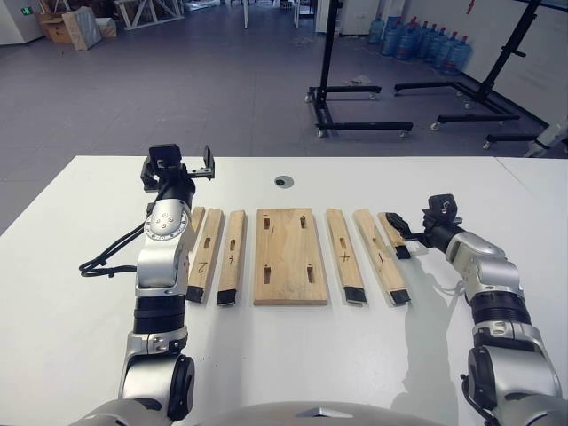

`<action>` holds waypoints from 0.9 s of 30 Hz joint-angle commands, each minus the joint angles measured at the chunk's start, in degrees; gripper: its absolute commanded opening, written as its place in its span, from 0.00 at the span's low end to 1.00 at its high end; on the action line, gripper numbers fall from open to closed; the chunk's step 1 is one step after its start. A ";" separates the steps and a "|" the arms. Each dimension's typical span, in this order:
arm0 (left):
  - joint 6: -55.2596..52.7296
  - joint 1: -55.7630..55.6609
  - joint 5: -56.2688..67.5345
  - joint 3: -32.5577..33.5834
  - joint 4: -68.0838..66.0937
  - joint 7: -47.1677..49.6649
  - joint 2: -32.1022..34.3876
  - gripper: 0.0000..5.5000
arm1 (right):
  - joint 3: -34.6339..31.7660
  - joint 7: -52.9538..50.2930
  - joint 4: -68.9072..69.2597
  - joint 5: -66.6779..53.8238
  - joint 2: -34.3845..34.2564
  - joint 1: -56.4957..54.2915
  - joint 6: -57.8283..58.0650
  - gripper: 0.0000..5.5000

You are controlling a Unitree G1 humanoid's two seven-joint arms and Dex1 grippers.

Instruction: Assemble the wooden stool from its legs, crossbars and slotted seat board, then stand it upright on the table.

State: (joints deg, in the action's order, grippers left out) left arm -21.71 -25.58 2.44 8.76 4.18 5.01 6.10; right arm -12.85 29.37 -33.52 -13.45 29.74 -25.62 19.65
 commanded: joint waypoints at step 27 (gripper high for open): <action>-5.01 -1.11 -0.87 0.38 -0.55 1.92 0.85 0.98 | 4.62 0.95 -2.97 4.70 -0.07 6.01 -1.84 0.34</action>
State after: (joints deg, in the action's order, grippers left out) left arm -25.29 -25.58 1.92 9.10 4.16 6.90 6.19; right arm -8.69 30.38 -36.74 -9.35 29.49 -21.36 16.18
